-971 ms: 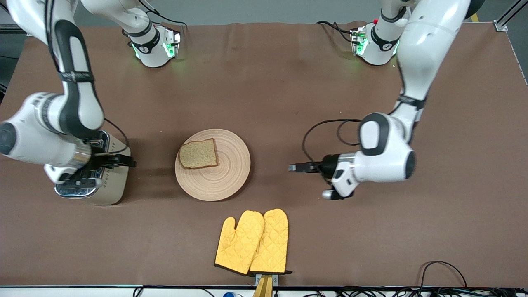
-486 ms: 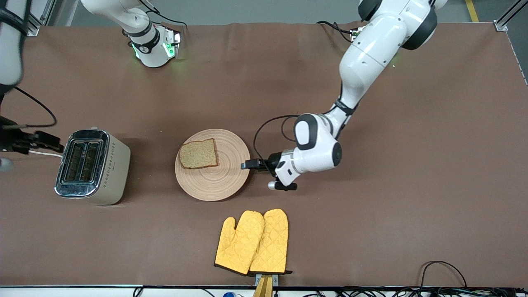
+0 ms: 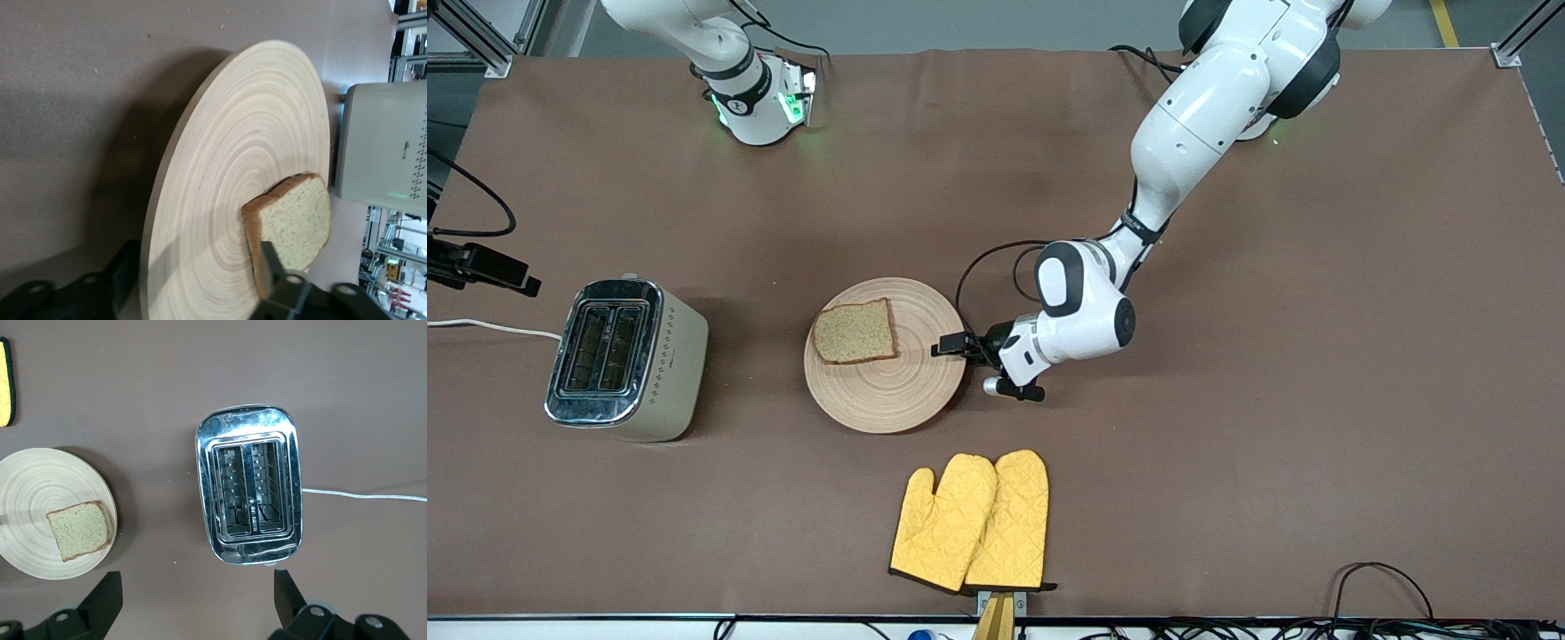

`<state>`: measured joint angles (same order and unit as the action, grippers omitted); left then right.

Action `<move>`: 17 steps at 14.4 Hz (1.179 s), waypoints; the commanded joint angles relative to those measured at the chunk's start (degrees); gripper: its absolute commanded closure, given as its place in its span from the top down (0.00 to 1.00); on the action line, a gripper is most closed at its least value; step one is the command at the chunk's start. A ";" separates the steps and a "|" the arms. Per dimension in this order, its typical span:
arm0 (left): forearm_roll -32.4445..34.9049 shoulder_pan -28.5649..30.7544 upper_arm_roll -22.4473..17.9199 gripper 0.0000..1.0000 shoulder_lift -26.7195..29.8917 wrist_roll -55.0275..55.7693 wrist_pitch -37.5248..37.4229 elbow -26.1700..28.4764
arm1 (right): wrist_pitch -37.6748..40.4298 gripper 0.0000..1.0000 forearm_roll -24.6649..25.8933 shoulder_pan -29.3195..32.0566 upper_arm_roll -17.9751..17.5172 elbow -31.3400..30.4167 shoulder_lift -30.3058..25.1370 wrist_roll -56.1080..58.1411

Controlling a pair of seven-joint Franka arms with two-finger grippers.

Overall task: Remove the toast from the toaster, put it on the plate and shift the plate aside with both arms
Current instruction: 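Grip the plate rim with the left gripper and slide it aside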

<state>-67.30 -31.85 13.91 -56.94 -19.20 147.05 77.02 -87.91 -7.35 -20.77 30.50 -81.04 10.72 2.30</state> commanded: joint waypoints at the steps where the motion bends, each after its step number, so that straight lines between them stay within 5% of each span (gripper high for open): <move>1: -3.96 -0.76 -0.11 0.24 -1.33 -4.17 1.31 -1.25 | -0.50 1.00 1.20 -0.76 -0.44 -0.69 -0.71 -1.60; 3: -5.20 -0.76 -0.11 0.08 -1.68 -7.33 1.39 -1.17 | -0.59 1.00 0.94 -0.76 -0.44 -0.69 -0.71 -1.68; 9: -3.20 2.99 -1.87 0.00 5.59 -6.56 0.09 1.55 | -0.33 1.00 1.28 -0.67 -0.27 -0.69 -0.71 -1.42; 13: 12.15 15.90 -1.00 0.00 9.22 3.44 -18.06 -0.45 | -0.33 1.00 1.29 -0.59 -0.27 -0.69 -0.62 -1.51; 17: 14.48 30.40 -1.16 0.00 8.87 2.95 -41.18 -5.90 | 0.11 1.00 1.20 -0.58 -0.18 -0.69 -0.79 -1.60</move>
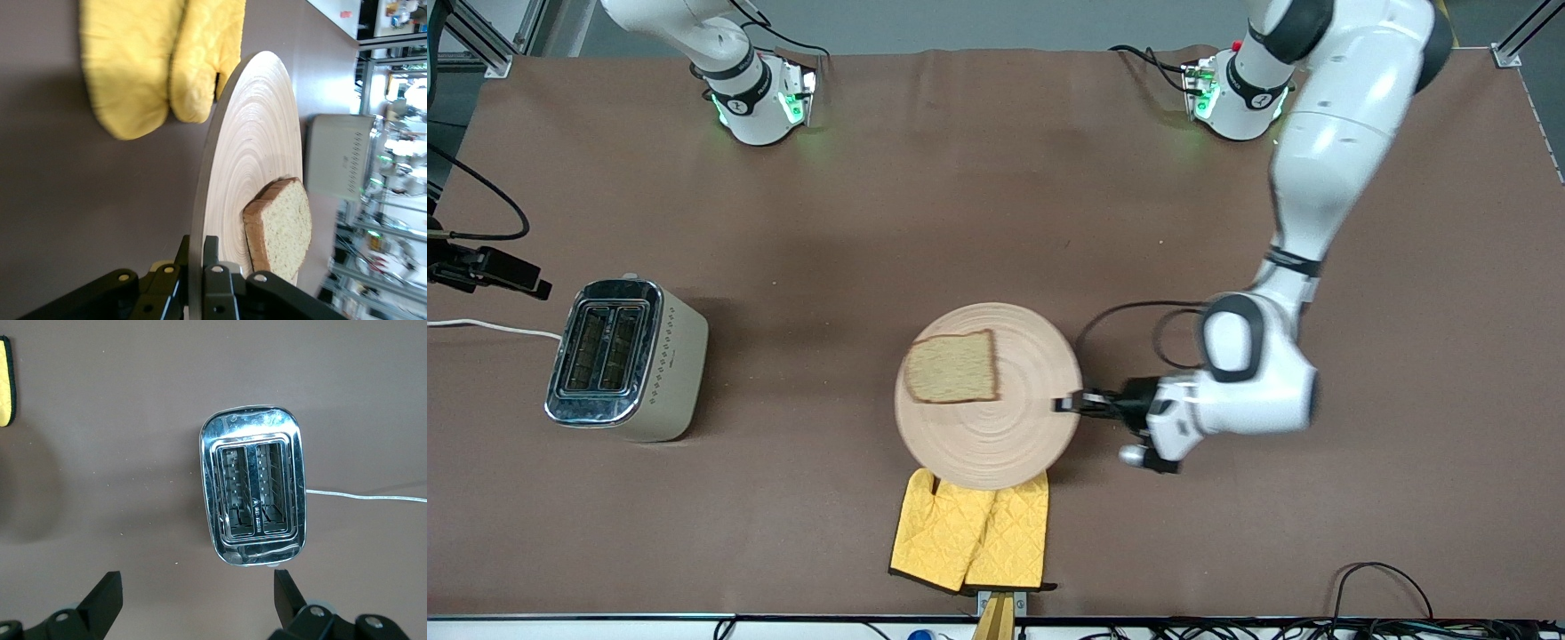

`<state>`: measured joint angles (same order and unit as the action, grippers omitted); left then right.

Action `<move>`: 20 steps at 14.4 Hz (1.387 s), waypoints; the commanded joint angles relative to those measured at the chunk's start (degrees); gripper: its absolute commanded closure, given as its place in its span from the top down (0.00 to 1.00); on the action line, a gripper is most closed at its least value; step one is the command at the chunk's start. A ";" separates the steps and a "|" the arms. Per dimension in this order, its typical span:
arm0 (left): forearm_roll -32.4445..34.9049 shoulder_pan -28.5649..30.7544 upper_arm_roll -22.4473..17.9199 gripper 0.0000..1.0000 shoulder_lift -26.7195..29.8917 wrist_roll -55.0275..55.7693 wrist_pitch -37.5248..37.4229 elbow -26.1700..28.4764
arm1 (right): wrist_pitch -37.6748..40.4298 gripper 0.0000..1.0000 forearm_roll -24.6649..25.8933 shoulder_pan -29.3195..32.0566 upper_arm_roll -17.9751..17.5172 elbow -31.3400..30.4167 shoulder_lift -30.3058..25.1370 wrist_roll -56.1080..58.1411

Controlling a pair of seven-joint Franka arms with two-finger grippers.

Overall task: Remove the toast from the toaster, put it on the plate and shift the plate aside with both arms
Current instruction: 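Grip the plate rim with the left gripper and slide it aside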

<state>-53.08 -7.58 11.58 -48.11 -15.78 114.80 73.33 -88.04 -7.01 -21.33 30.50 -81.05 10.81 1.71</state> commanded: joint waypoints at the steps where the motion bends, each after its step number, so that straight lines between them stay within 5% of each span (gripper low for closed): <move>1: 0.35 9.57 0.64 0.00 -0.22 -3.44 -13.67 -3.10 | 0.32 1.00 0.86 0.06 -0.09 -0.69 -0.88 -1.00; 5: 4.37 20.74 -2.86 0.00 -1.28 -18.11 -25.04 -3.29 | 0.32 1.00 1.21 -0.12 -0.18 -0.25 -0.88 -1.00; 10: 9.40 30.77 -3.67 0.00 -6.63 -30.78 -26.47 -3.29 | 5.33 1.00 1.21 0.59 0.08 5.02 -0.79 -1.00; 20: 9.31 34.12 -3.76 0.05 -11.74 -33.09 -24.18 -3.20 | 7.69 1.00 0.77 0.32 -0.45 4.94 -1.76 -0.83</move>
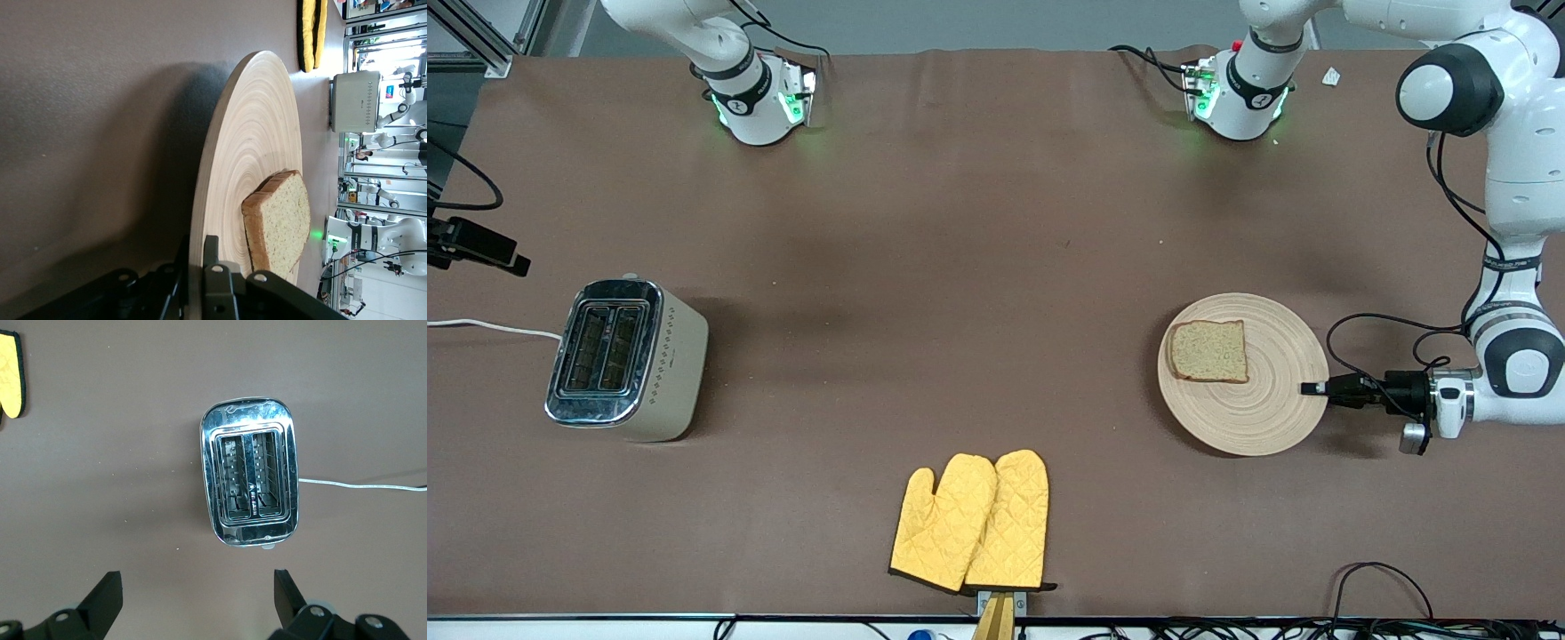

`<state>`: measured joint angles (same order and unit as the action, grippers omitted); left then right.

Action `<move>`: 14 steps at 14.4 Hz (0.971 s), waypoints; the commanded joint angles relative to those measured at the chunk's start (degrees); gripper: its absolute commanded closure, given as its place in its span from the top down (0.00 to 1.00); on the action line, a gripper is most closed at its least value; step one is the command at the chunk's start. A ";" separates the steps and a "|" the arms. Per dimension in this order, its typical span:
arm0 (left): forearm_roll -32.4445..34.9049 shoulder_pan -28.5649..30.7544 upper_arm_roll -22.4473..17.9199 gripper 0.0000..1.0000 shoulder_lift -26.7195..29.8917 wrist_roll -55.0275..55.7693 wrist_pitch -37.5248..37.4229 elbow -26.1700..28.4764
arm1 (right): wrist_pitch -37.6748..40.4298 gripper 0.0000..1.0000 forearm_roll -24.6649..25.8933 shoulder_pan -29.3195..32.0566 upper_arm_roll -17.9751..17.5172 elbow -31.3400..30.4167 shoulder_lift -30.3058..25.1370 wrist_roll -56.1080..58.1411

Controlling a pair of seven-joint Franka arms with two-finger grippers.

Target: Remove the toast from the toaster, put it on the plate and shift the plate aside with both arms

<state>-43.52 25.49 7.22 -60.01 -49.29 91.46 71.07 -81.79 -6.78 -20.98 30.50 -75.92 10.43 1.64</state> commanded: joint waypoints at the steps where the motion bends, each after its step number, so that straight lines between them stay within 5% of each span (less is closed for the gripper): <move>1: -0.25 1.05 0.61 0.14 0.16 0.42 -0.84 -1.02 | 2.50 1.00 0.46 -0.02 -0.35 -0.19 -2.42 -0.67; 3: -0.25 1.14 0.61 0.31 0.16 0.42 -0.76 -1.02 | 3.48 1.00 0.46 -0.02 -0.70 -0.10 -3.31 -0.76; 4: -0.25 1.14 0.52 0.53 0.16 0.42 -0.67 -1.02 | 4.27 1.00 0.46 1.20 -2.44 -0.10 -3.31 -0.76; 5: -0.25 1.14 0.26 1.00 0.34 0.42 -0.67 -0.94 | 4.45 1.00 0.46 4.25 -5.94 -0.10 -3.31 -0.85; 8: -0.08 0.62 -1.23 1.00 1.30 0.51 -0.67 -1.37 | 4.36 1.00 2.11 13.15 -18.60 -0.01 -3.84 -1.46; 14: 18.17 -10.35 -2.38 1.00 13.66 5.94 2.40 -7.09 | 3.92 1.00 2.92 19.32 -24.87 -0.10 -4.63 -1.37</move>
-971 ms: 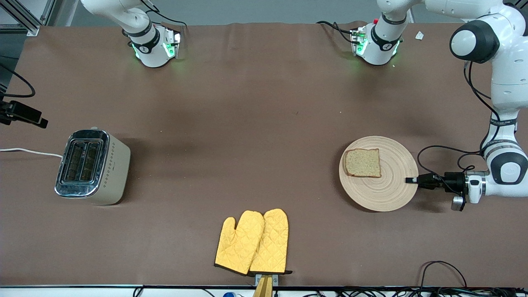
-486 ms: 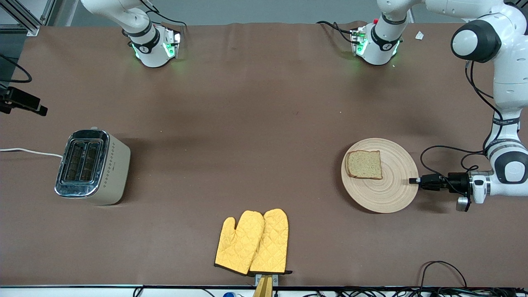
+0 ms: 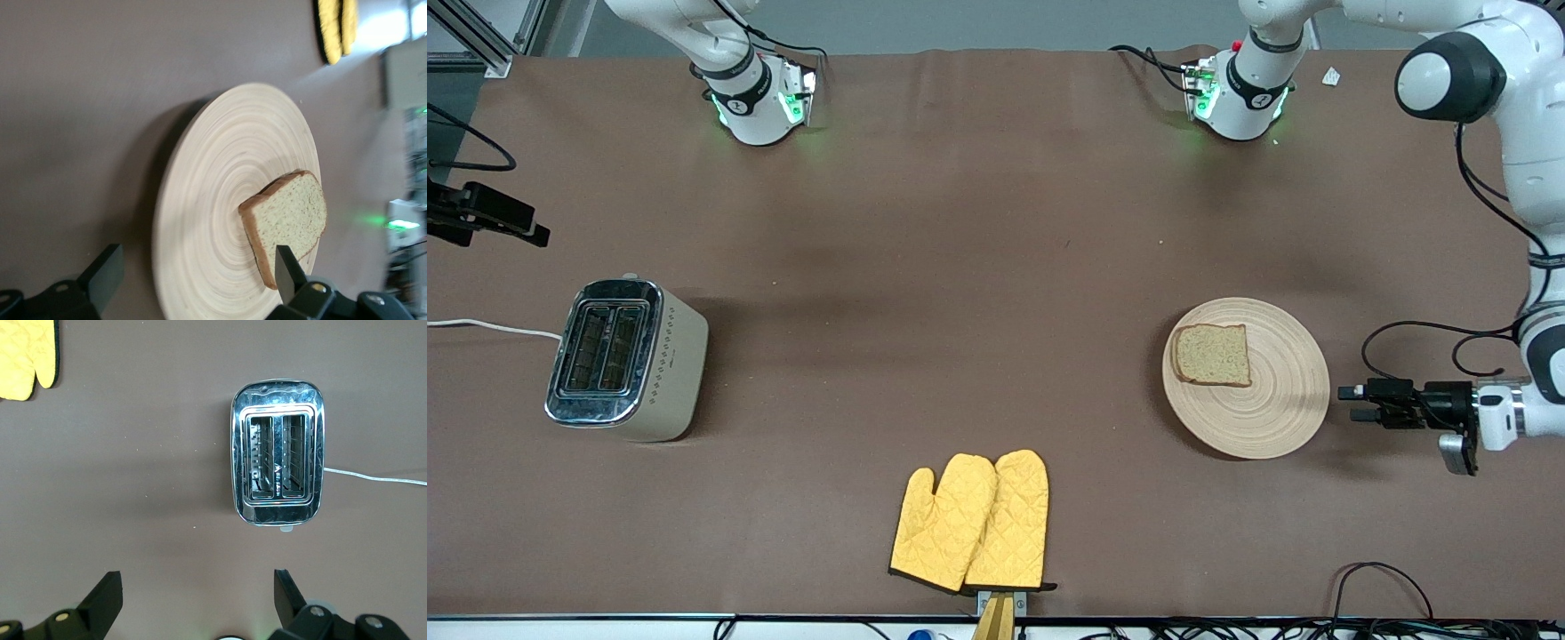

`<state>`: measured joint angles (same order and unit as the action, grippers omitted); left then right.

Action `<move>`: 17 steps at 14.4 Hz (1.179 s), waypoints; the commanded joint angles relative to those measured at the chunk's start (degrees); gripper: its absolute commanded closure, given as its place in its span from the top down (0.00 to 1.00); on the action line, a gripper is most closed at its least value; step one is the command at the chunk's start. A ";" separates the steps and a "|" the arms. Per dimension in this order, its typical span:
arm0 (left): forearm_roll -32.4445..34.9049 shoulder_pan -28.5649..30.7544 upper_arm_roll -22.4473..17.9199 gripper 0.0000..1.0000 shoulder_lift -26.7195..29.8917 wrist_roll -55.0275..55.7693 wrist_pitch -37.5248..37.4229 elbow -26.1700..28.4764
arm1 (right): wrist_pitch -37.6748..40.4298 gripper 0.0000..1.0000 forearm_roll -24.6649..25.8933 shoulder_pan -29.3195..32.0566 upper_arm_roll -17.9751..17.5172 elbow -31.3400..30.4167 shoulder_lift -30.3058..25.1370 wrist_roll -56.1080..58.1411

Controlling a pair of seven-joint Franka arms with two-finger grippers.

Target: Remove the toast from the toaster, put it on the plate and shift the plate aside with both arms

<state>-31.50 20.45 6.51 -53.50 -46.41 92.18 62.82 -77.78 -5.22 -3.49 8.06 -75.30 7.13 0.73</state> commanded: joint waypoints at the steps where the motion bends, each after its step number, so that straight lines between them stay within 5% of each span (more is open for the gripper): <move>1: 9.41 -7.77 -1.77 1.00 10.14 5.26 2.47 1.08 | -0.18 1.00 1.35 1.64 -2.44 -0.72 -1.25 -0.47; 8: 27.34 -18.15 -1.24 1.00 31.24 30.92 -0.05 2.13 | -0.44 1.00 1.35 1.81 -2.26 -0.72 -1.16 -0.47; 11: 28.94 -18.87 -1.24 1.00 37.92 40.60 -6.99 4.06 | -0.45 1.00 1.44 1.99 -2.18 -0.72 -1.16 -0.38; 13: 29.39 -18.78 -0.80 1.00 42.49 40.96 -5.45 8.79 | -0.62 1.00 1.35 2.08 -2.17 -0.81 -1.07 -0.38; 17: 29.39 -18.78 -0.63 1.00 55.84 40.61 7.20 29.94 | -0.71 1.00 1.26 2.17 -2.09 -0.81 -0.98 -0.21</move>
<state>-3.11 1.77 5.87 -7.15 -6.22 93.01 78.38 -78.07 -4.99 -2.44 7.13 -75.31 6.96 0.73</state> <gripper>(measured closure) 0.000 0.000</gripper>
